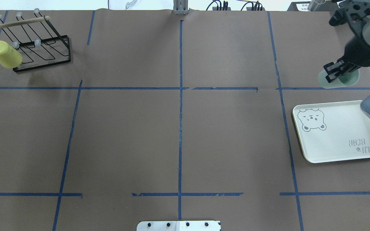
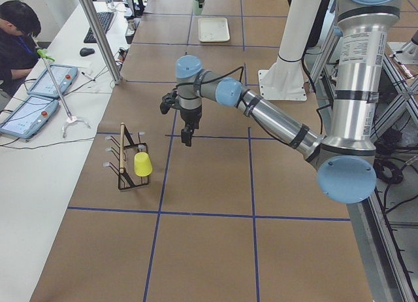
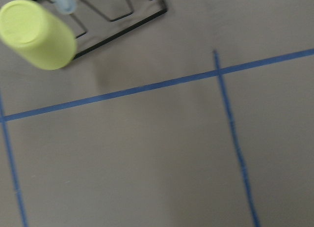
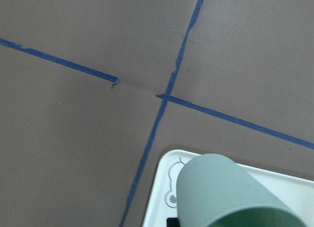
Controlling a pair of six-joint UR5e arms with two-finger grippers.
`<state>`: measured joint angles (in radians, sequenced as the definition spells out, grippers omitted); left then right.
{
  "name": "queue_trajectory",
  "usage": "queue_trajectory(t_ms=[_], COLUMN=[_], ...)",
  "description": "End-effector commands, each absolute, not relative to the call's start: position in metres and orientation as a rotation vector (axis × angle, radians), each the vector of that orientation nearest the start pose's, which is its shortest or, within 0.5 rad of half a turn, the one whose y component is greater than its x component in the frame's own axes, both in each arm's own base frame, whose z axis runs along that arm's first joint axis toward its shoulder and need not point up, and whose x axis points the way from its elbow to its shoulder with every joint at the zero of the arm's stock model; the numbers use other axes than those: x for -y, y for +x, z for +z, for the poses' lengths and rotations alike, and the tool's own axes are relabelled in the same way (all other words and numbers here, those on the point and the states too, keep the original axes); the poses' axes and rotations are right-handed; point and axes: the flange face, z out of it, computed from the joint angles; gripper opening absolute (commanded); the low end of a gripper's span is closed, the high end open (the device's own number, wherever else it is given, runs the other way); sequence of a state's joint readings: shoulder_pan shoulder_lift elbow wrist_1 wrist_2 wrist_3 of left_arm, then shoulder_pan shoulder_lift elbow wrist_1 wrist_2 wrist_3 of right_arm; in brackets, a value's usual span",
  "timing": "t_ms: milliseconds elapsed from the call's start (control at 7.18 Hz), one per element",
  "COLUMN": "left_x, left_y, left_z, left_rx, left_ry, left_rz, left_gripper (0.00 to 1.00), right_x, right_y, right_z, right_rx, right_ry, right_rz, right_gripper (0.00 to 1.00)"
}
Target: Left arm grabs green cup and hands to right arm on tray
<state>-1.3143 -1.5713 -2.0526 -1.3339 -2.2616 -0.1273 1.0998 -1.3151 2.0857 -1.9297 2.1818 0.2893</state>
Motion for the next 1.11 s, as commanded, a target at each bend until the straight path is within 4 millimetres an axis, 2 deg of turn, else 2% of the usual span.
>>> queue_trajectory(t_ms=[0, 139, 279, 418, 557, 697, 836, 975], left_x=[0.46, 0.455, 0.446, 0.443, 0.443, 0.443, 0.443, 0.443], left_y=[-0.048, -0.062, -0.064, -0.063, -0.063, -0.063, -0.063, -0.063], left_z=[0.566, 0.594, 0.602, 0.606, 0.606, 0.606, 0.605, 0.606], left_rx=[-0.804, -0.805, -0.806, -0.808, -0.81, -0.81, -0.81, -0.81], left_ry=[0.055, 0.025, 0.007, -0.001, -0.003, -0.001, 0.0, -0.001], left_rz=[0.188, 0.17, 0.152, 0.148, 0.146, 0.147, 0.147, 0.147], left_gripper=[1.0, 1.0, 1.0, 1.0, 1.0, 1.0, 1.0, 1.0], right_x=[0.48, 0.47, 0.463, 0.453, 0.452, 0.449, 0.448, 0.443], right_y=[-0.098, -0.087, -0.084, -0.082, -0.081, -0.09, -0.12, -0.166], right_z=[0.397, 0.418, 0.436, 0.455, 0.476, 0.5, 0.511, 0.496], right_rx=[0.729, 0.729, 0.727, 0.728, 0.73, 0.741, 0.75, 0.738], right_ry=[0.107, 0.071, 0.07, 0.061, 0.057, 0.066, 0.074, 0.061], right_rz=[-0.313, -0.288, -0.277, -0.264, -0.224, -0.193, -0.175, -0.131], right_gripper=[0.0, 0.0, 0.0, 0.03, 0.02, 0.01, 0.01, 0.01])
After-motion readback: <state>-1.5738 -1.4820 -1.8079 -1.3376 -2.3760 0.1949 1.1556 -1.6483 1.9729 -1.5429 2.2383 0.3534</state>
